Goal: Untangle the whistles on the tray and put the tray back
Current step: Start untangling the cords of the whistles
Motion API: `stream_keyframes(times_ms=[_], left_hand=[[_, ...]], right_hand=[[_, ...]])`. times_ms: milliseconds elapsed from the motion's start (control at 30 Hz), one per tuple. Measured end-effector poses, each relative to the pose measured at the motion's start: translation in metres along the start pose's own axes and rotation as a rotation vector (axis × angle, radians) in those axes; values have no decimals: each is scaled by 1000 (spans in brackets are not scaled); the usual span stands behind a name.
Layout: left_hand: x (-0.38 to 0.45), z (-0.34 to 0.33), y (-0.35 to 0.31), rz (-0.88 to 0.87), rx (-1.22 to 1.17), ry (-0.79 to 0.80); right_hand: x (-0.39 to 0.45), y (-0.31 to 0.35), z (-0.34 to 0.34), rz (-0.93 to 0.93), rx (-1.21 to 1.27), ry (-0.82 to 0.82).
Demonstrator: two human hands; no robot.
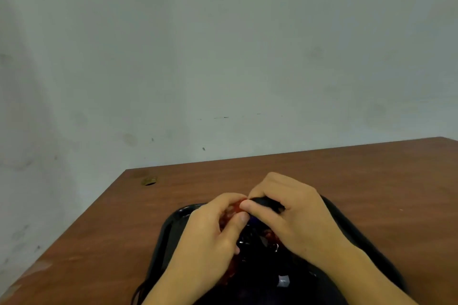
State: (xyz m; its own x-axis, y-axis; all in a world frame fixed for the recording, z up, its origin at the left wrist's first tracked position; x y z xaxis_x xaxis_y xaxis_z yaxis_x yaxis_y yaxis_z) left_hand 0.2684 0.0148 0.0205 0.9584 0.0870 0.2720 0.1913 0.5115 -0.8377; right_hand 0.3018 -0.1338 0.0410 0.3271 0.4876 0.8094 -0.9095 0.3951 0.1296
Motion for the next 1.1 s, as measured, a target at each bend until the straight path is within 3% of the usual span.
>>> stream_keyframes(times_ms=[200,367,733,1100], left_hand=[[-2,-3,-4,21,-208,109],[-2,-4,4,83,-375,96],[-5,-5,10,134,-229,109],[-5,-9,6,197,-480,194]], right_hand=[[0,-3,3,-138,244,-68],[-5,-4,-2,-266,400,-68],[-7,-4,-7,-356,511,-43],[-6,-6,-9,-429,684,-100]])
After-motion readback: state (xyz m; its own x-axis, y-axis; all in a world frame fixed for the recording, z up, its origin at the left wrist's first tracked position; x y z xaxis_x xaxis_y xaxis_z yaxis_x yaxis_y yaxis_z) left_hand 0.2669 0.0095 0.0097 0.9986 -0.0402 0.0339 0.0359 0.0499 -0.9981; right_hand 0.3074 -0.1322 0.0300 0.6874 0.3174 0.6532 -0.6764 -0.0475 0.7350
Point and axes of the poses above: each hand's wrist, its own x-axis towards the middle knuckle, its own z-axis out of the back of the hand, y = z × x, the point moved 6 cm from there along x, towards the middle knuckle, and after that the axes turned 12 degrees about z, right-handed, at the moved point
